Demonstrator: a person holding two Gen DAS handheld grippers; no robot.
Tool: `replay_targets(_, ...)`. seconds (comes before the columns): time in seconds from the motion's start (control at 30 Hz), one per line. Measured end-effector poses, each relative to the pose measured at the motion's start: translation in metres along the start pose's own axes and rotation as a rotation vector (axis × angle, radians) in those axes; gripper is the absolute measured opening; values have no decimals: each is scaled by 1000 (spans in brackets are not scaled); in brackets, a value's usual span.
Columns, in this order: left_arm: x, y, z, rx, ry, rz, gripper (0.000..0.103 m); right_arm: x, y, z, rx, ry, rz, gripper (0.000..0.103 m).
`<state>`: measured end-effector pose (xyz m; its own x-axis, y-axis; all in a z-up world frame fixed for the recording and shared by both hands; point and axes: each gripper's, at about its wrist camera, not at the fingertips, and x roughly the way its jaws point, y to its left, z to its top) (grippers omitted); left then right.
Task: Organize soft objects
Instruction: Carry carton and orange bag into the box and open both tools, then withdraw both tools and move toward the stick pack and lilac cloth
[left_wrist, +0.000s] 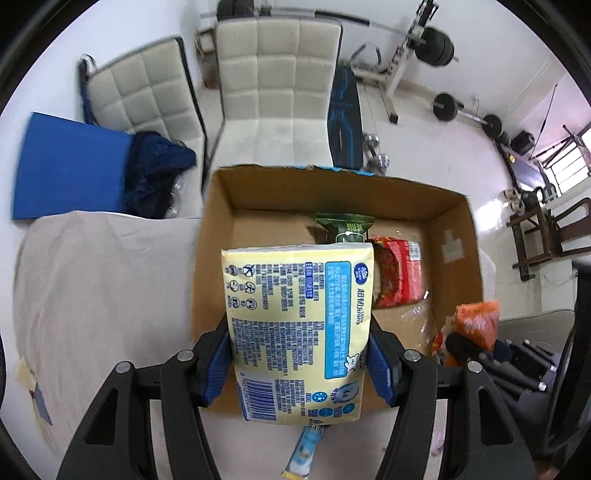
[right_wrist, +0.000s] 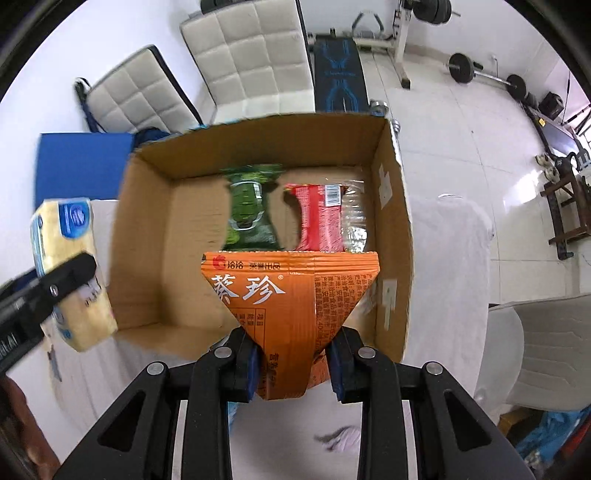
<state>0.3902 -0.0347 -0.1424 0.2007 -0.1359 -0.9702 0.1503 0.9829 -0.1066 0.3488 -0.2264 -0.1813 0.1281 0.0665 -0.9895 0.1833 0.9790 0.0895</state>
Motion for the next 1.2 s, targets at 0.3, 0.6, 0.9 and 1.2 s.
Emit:
replay_targets(0.3, 100, 2, 39, 17, 156, 27, 60, 89, -12, 13, 8, 142, -62, 31)
replay_targets(0.6, 143, -3, 52, 18, 231, 36, 61, 130, -12, 6, -23, 252, -67, 32)
replay_targets(0.9, 127, -2, 57, -7, 204, 39, 70, 115, -5, -6, -38, 229, -79, 62)
replay_targets(1.2, 67, -1, 33, 7, 85, 50, 95, 65, 7, -18, -38, 131, -67, 100)
